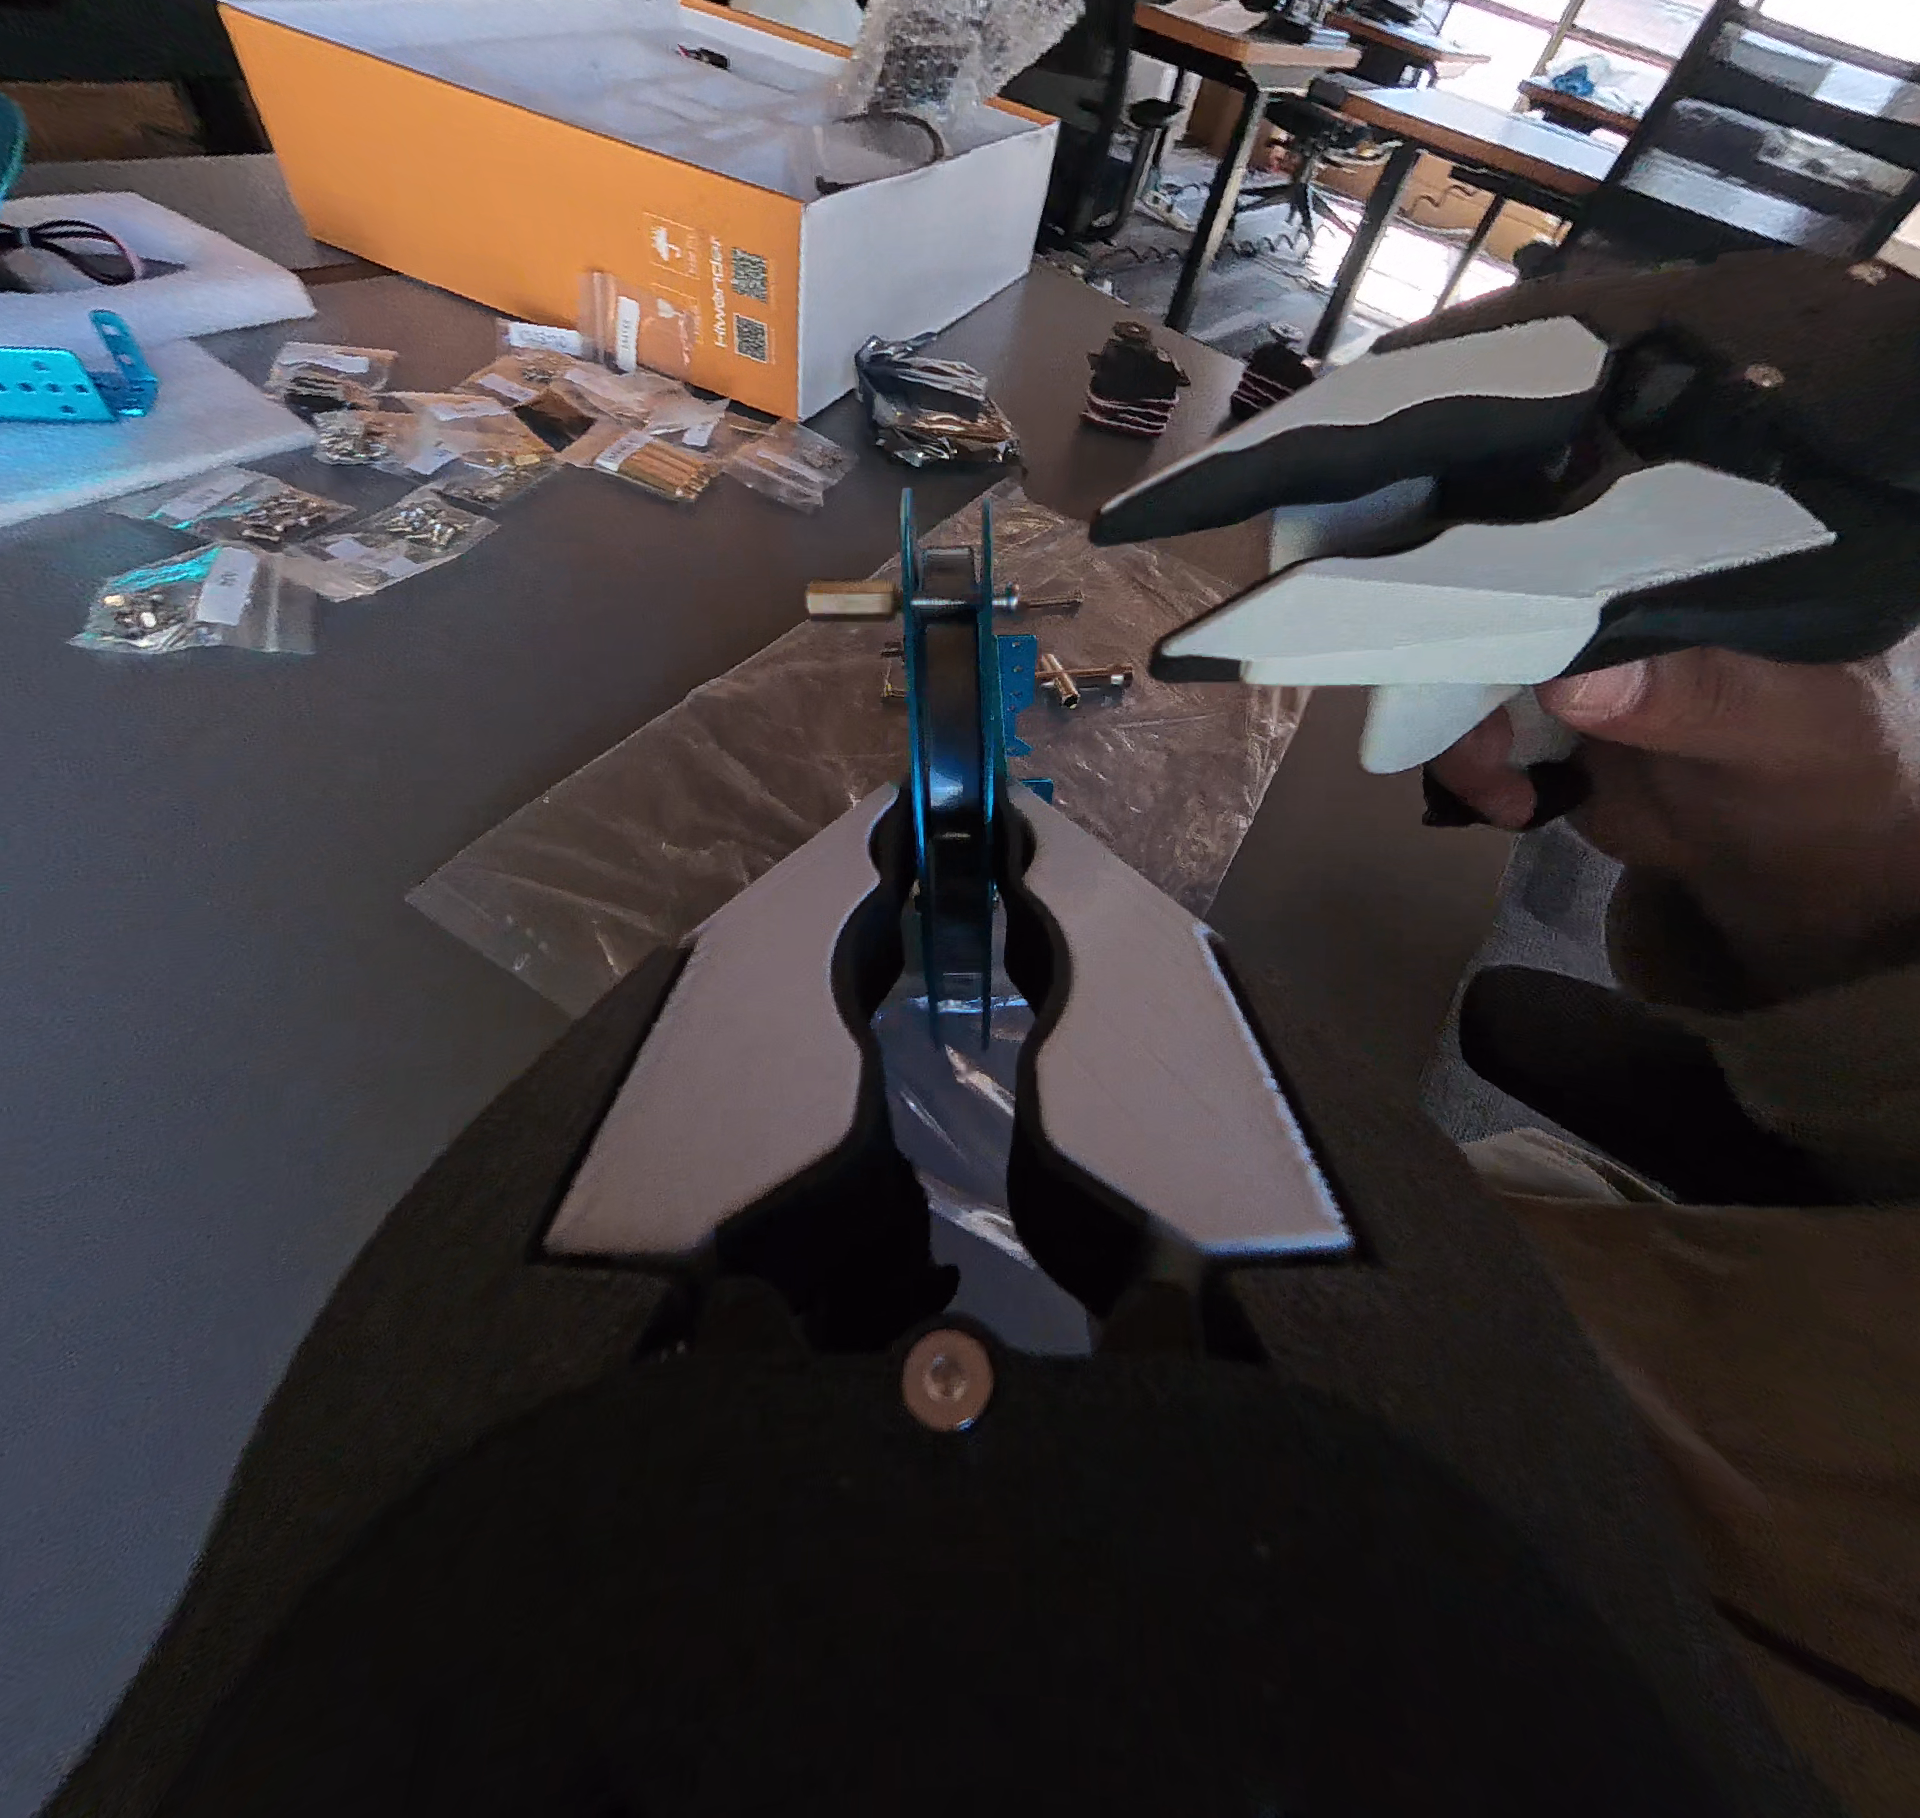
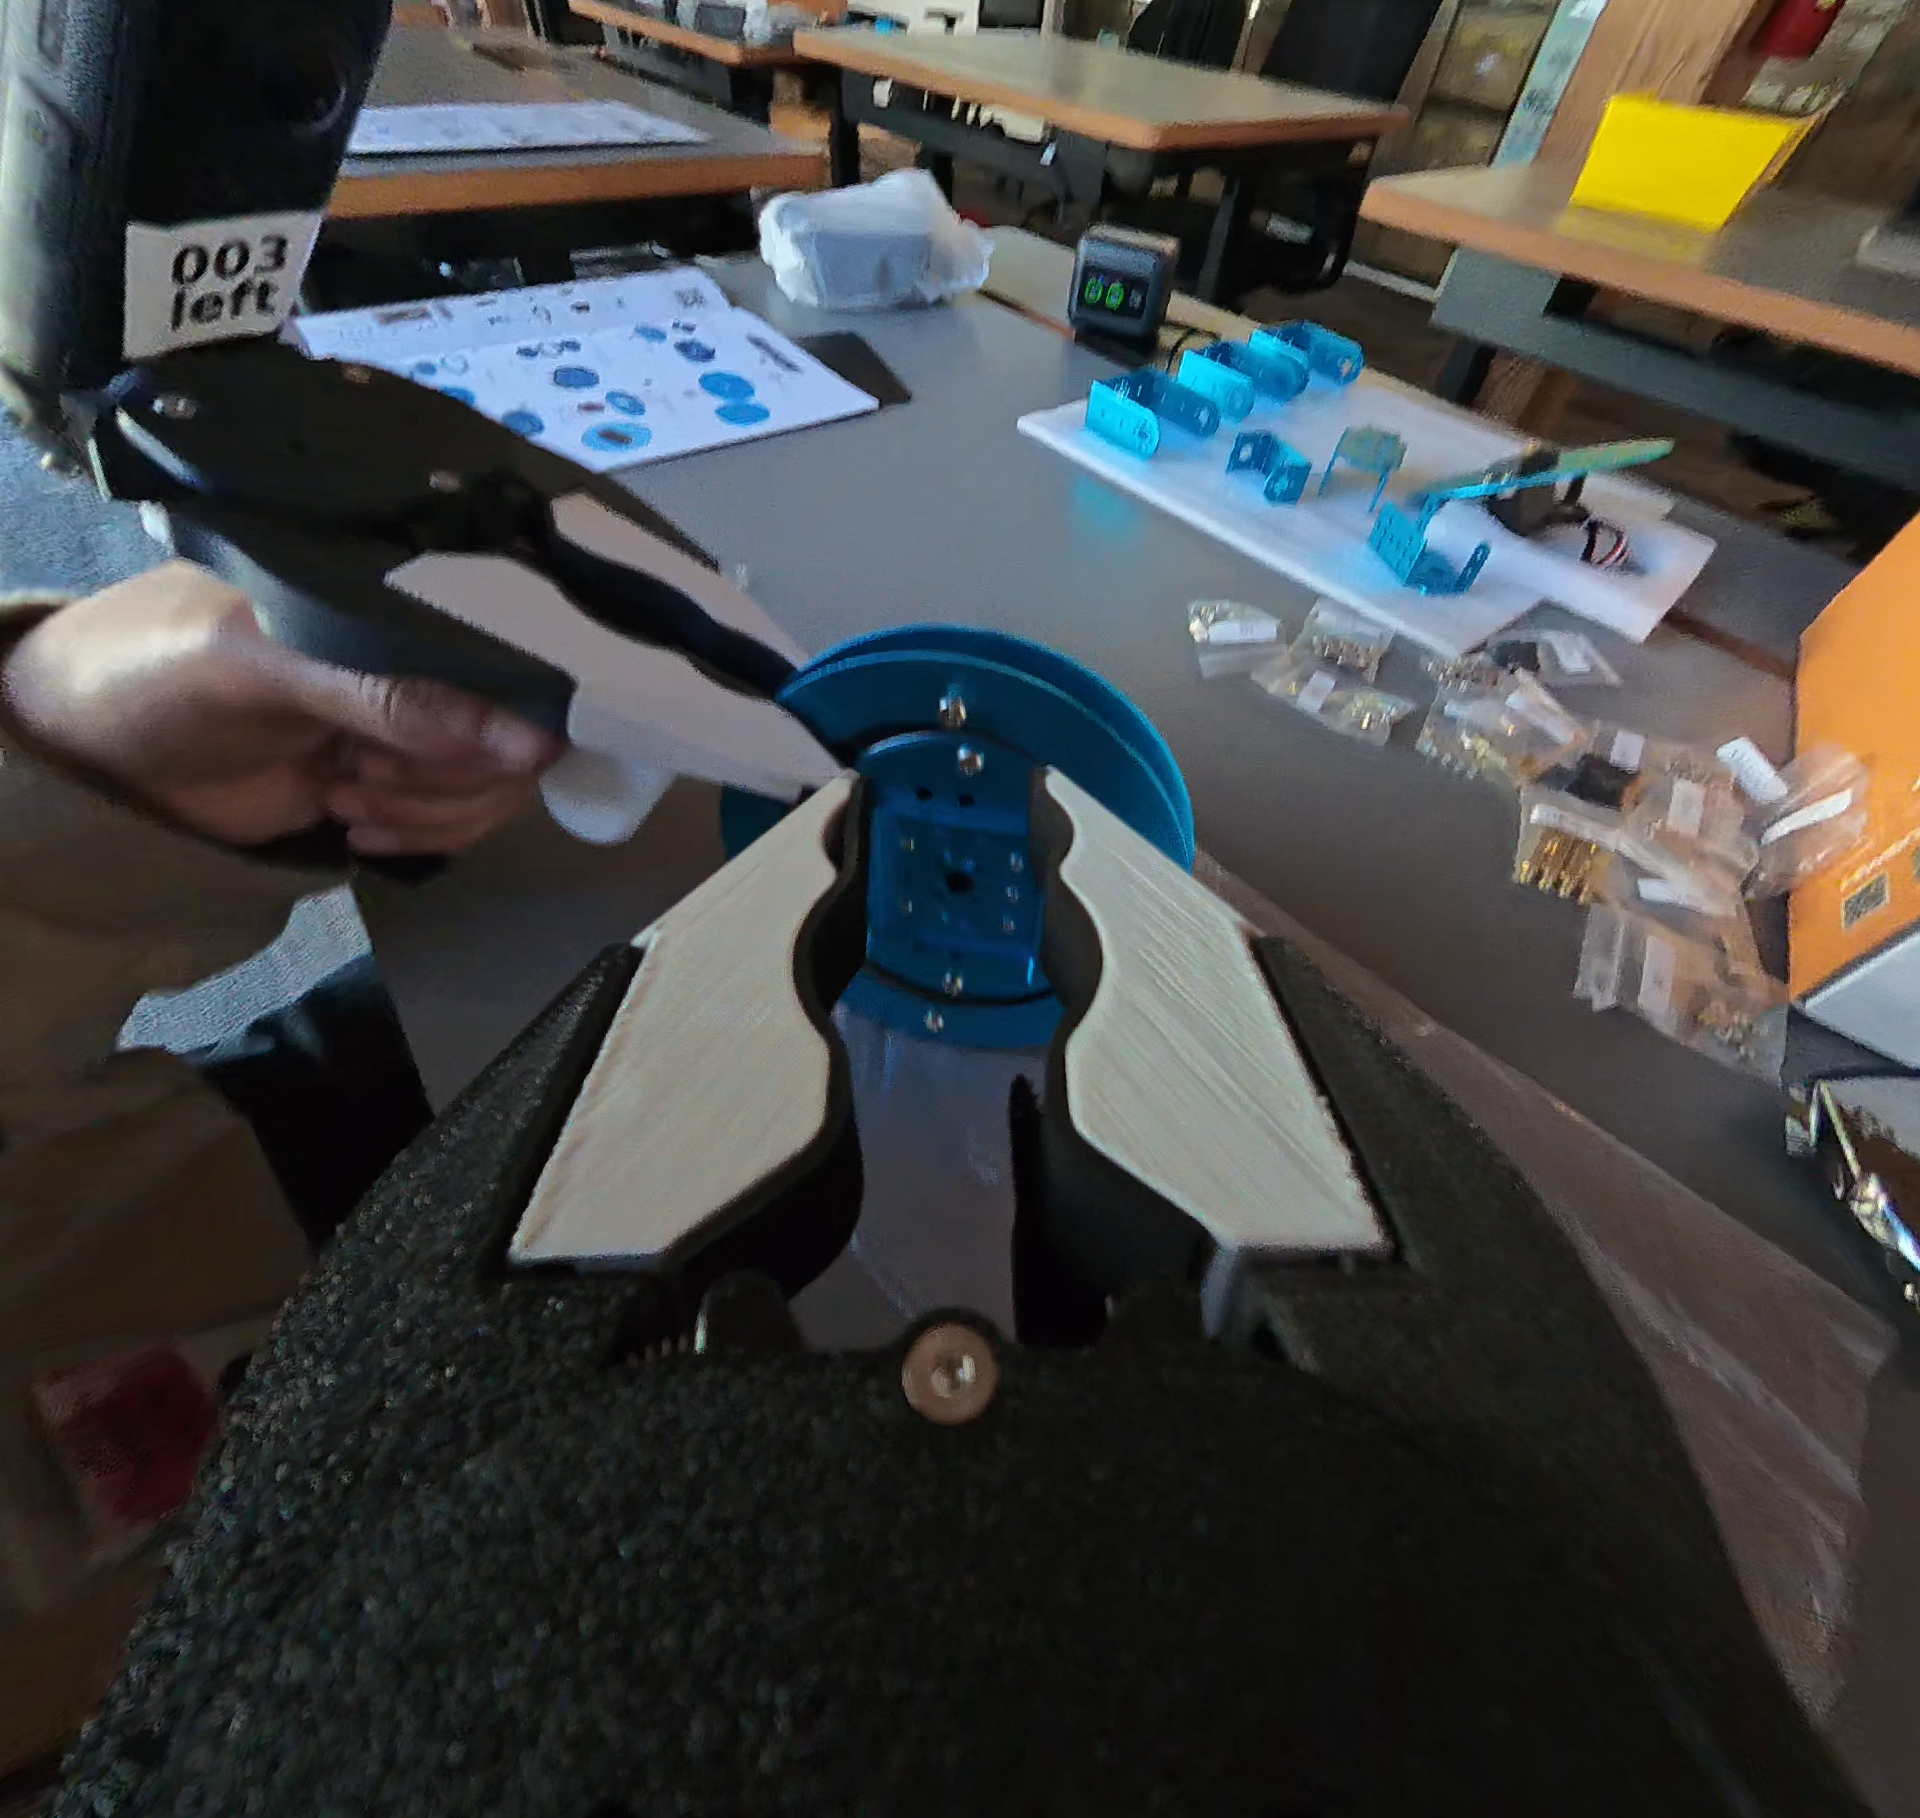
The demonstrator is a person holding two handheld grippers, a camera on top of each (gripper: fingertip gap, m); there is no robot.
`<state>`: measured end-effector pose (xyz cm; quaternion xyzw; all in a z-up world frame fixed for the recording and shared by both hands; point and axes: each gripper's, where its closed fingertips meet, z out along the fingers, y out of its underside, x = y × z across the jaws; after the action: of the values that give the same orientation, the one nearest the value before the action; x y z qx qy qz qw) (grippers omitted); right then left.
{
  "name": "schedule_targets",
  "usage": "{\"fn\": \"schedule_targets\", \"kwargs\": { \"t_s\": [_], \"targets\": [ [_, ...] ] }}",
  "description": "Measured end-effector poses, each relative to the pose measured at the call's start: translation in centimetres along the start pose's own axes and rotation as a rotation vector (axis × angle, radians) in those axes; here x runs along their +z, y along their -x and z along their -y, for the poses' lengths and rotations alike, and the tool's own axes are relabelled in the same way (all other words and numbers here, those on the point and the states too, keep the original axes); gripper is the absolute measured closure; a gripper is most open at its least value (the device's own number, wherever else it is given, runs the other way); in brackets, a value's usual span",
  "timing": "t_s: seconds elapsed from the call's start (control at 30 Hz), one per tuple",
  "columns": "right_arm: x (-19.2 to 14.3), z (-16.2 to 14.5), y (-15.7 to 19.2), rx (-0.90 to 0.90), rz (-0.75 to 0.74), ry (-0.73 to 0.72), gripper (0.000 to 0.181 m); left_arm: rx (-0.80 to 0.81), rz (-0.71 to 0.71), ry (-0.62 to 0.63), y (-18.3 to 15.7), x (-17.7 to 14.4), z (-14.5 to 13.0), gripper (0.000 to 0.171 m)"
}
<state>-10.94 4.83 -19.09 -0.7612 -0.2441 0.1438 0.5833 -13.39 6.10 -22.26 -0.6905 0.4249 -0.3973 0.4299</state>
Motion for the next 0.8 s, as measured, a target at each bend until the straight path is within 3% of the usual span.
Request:
{"fn": "schedule_targets", "kwargs": {
  "t_s": [0.1, 0.27, 0.47, 0.53, 0.7, 0.8],
  "targets": [
    [1.0, 1.1, 0.6, -0.011, -0.008, -0.042, 0.157, -0.023, 0.035, -0.02, -0.1, -0.1, -0.1, 0.16],
    [2.5, 0.2, 0.6, -0.036, -0.004, -0.01, 0.168, -0.029, 0.077, -0.037, -0.1, -0.2, -0.2, 0.16],
    [2.3, 0.3, 0.3, 0.001, -0.004, -0.028, 0.174, -0.016, 0.101, -0.023, -0.3, -0.1, -0.1, 0.16],
    [2.2, 0.3, 0.5, 0.023, 0.009, -0.038, 0.167, -0.016, 0.116, -0.017, -0.4, 0.0, 0.0, 0.16],
    [1.8, 0.5, 0.1, 0.089, 0.001, -0.064, 0.176, 0.043, 0.15, 0.011, -1.0, 0.3, 0.1, 0.159],
    [1.3, 0.4, 0.1, 0.102, 0.049, -0.068, 0.177, 0.037, 0.084, 0.015, -1.8, 0.3, 0.1, 0.157]
  ]
}}
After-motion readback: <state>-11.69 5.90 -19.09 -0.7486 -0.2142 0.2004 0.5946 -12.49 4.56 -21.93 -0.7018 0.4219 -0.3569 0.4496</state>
